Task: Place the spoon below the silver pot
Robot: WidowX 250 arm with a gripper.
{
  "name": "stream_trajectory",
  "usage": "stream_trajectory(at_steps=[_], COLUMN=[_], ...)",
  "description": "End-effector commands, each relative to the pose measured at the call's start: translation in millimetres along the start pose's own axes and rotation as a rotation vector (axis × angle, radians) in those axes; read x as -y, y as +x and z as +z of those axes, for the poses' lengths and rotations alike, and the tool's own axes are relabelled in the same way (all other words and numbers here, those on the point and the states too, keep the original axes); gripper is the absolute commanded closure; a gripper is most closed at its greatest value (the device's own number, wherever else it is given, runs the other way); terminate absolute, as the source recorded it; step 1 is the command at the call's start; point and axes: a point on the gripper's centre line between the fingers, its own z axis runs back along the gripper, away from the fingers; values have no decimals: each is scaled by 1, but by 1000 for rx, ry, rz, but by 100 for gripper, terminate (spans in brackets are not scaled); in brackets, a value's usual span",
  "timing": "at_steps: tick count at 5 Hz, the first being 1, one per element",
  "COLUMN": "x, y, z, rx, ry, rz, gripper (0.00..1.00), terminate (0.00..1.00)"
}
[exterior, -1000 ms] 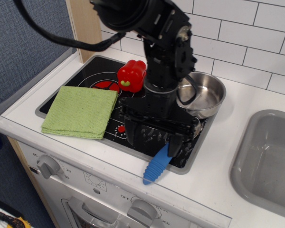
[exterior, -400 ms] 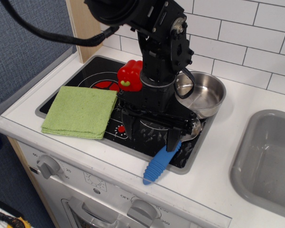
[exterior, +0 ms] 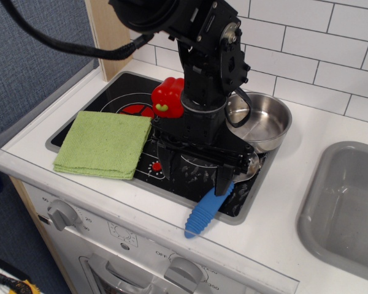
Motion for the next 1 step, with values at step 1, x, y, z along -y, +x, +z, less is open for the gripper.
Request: stream_trajectory(at_steps=[1], x=[-3], y=[2], z=[12], rx=[42], ry=[-6], rz=[11], gripper=[0], terminate=[100])
